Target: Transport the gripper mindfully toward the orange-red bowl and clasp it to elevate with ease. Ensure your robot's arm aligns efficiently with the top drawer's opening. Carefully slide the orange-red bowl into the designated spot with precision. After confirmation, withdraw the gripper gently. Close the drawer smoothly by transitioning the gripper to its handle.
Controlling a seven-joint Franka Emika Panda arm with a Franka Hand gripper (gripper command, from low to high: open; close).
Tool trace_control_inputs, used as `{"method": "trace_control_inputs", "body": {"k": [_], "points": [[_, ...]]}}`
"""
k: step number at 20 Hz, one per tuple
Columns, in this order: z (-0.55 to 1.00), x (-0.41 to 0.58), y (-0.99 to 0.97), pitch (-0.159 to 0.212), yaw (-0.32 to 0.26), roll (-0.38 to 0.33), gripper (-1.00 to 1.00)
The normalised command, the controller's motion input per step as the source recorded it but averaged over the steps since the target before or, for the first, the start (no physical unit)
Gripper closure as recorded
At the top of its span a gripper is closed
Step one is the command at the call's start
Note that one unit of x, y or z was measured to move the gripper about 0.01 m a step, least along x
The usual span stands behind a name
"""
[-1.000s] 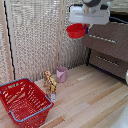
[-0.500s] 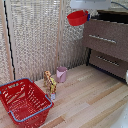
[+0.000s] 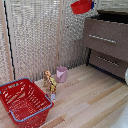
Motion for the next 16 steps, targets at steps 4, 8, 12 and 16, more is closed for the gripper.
{"method": "trace_control_inputs", "body": {"k": [4,8,12,16], "points": [[0.72,0.161,-0.72,0.121,-0.109,0.021,1.00],[0.60,0.029,-0.77,0.102,-0.112,0.030,1.00],[0.57,0.000,-0.78,0.103,-0.120,0.029,1.00],[0.41,-0.117,-0.77,0.087,-0.131,0.029,1.00]]}}
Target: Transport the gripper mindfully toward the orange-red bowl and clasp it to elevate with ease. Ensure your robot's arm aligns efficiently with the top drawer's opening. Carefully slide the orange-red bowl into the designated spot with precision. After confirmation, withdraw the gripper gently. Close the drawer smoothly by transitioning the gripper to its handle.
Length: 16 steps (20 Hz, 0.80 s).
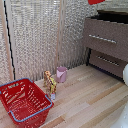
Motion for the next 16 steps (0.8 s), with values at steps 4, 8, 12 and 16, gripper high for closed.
{"method": "trace_control_inputs", "body": {"k": [4,8,12,16], "points": [[0.14,-0.293,-0.67,0.033,-0.137,0.005,1.00],[0.06,-0.258,-0.77,0.001,-0.098,0.023,1.00],[-0.02,-0.157,-0.61,-0.014,-0.053,0.012,1.00],[-0.19,-0.049,-0.08,-0.035,0.021,0.000,1.00]]}}
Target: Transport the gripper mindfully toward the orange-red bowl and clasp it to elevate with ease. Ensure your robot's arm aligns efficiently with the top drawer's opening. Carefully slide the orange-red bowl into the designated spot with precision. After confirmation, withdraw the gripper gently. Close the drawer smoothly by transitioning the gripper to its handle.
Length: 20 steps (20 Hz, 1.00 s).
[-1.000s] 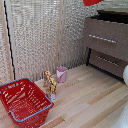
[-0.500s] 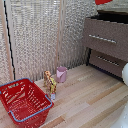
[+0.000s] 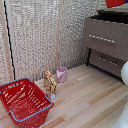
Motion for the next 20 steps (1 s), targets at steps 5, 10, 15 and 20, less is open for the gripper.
{"method": "trace_control_inputs", "body": {"k": [5,10,15,20], "points": [[-0.19,-0.067,-0.01,-0.019,0.037,0.000,1.00],[-0.23,-0.111,0.00,-0.006,0.021,-0.008,1.00],[-0.33,-0.054,-0.01,-0.006,0.015,-0.018,1.00],[-0.08,0.000,-0.02,-0.032,0.003,-0.004,-1.00]]}}
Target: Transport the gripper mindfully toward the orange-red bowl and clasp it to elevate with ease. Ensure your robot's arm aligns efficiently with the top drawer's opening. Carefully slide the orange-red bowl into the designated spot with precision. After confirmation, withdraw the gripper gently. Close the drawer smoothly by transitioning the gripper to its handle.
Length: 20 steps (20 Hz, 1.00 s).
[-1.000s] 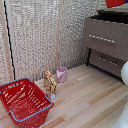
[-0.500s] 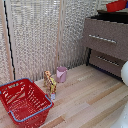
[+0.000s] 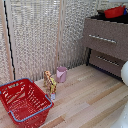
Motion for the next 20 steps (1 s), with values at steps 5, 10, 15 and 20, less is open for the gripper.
{"method": "trace_control_inputs", "body": {"k": [5,10,15,20], "points": [[0.00,-0.011,0.02,-0.013,0.000,0.000,-1.00],[0.39,0.005,0.33,-0.004,0.027,-0.039,-1.00],[0.35,0.052,0.62,0.032,0.061,-0.089,-1.00],[0.25,0.093,0.38,0.071,0.151,-0.120,-1.00]]}}
